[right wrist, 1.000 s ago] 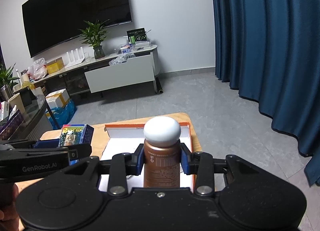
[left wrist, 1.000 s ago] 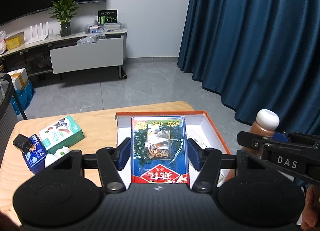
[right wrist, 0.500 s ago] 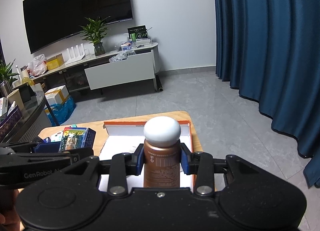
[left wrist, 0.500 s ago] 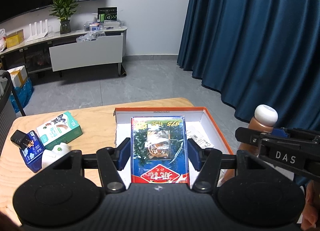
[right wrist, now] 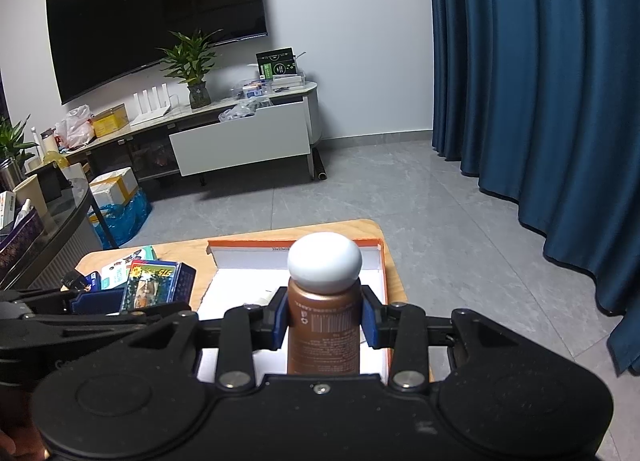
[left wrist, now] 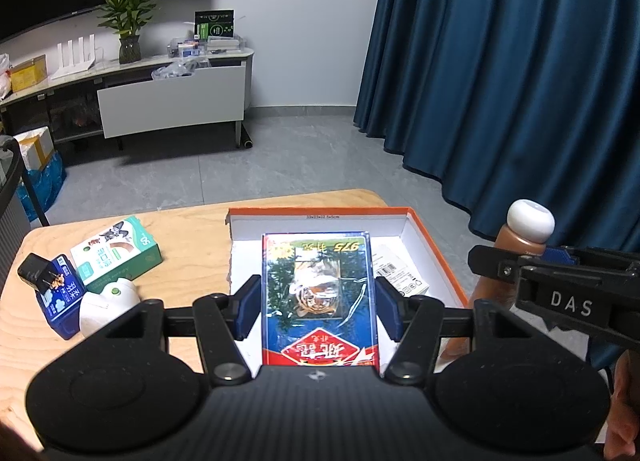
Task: Organize rigid objects
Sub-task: 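Hold the brown bottle and blister card above the lid with both tools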
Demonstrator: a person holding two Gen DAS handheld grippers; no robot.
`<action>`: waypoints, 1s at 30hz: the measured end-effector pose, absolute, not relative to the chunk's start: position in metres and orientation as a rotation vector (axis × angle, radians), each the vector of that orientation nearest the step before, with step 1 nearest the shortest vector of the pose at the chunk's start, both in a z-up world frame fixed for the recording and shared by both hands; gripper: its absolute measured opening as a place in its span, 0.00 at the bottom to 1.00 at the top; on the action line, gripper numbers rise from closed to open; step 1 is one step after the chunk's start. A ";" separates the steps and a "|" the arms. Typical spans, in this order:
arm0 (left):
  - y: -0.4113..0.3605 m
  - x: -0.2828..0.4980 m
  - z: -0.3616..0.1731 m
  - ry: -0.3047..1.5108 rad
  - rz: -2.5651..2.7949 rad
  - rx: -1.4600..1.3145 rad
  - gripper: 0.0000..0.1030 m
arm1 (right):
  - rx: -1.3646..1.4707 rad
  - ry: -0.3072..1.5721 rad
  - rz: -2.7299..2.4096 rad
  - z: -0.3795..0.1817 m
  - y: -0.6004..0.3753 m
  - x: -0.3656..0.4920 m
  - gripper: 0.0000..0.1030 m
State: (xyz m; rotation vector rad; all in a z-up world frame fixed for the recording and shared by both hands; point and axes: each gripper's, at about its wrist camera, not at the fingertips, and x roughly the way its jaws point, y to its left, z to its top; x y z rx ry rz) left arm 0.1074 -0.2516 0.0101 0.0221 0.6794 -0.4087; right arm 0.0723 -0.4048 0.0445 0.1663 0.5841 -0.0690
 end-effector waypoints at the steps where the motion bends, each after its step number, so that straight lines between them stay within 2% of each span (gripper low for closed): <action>1: -0.252 0.107 0.010 0.679 -0.408 0.021 0.58 | 0.167 0.584 -0.068 0.044 -0.405 0.072 0.44; 30: -0.251 0.109 0.009 0.668 -0.430 0.012 0.58 | 0.149 0.583 -0.062 0.056 -0.407 0.069 0.44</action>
